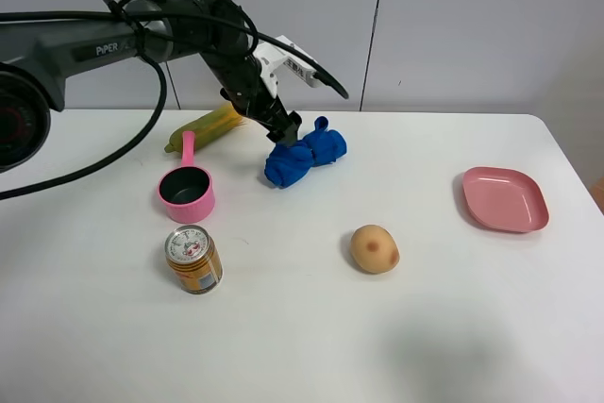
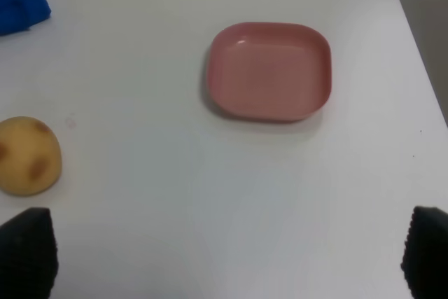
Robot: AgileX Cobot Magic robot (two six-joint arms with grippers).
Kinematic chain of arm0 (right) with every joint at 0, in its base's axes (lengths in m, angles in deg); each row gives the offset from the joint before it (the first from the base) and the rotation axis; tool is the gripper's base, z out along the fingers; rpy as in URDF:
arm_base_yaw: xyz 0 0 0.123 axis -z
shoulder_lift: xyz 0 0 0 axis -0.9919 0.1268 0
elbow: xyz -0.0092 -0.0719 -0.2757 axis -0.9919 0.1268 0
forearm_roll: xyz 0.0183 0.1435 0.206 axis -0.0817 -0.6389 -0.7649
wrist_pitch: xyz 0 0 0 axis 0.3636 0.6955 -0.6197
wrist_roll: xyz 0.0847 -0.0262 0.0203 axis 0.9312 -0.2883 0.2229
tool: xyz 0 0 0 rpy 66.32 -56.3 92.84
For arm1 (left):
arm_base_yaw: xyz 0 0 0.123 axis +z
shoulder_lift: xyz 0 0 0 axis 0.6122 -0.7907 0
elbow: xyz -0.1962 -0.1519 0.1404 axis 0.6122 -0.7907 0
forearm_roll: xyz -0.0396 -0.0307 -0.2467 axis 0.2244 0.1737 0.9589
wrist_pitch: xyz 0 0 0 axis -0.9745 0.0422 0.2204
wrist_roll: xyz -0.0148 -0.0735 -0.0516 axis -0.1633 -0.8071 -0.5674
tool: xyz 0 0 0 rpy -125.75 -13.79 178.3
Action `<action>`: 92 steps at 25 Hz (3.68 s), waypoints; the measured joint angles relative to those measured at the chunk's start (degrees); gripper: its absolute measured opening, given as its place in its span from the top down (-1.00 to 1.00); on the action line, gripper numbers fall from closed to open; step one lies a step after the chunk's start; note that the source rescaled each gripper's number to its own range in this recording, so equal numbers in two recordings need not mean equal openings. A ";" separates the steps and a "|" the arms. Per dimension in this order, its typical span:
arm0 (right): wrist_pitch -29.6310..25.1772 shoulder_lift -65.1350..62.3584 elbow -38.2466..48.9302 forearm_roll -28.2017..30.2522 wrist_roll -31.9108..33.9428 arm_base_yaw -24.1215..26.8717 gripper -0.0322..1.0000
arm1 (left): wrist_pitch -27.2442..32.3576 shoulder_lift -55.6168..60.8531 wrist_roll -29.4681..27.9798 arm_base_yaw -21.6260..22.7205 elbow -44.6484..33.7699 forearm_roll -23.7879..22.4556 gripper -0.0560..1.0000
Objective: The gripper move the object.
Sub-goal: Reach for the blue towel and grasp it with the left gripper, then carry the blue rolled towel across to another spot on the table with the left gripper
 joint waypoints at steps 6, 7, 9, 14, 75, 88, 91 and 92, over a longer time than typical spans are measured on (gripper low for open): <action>0.00 0.00 0.00 0.37 0.00 0.00 -1.00 | -1.74 -3.34 0.00 -1.71 0.11 0.26 -0.94; 0.00 0.00 0.00 0.69 0.00 0.00 -1.00 | -2.44 -3.61 0.00 -2.19 0.11 0.49 -0.94; 0.00 0.00 0.00 1.13 0.00 0.00 -1.00 | -4.16 -4.22 0.00 -2.80 0.11 0.80 -0.94; 0.00 0.00 0.00 1.57 0.06 0.00 -1.00 | -7.16 -6.14 0.00 -2.89 0.11 1.22 -0.94; 0.28 0.00 0.00 6.10 0.45 0.00 -1.00 | -0.19 -3.15 -6.23 -13.49 14.54 6.97 0.89; 0.28 0.00 0.00 6.10 0.45 0.00 -1.00 | -6.17 -12.94 -5.83 -15.54 14.54 10.24 0.89; 0.28 0.00 0.00 6.10 0.45 0.00 -1.00 | -6.24 -14.71 -5.83 -15.97 14.54 12.84 0.89; 0.28 0.00 0.00 6.10 0.45 0.00 -1.00 | -6.30 -15.06 -5.83 -16.44 14.54 13.48 0.89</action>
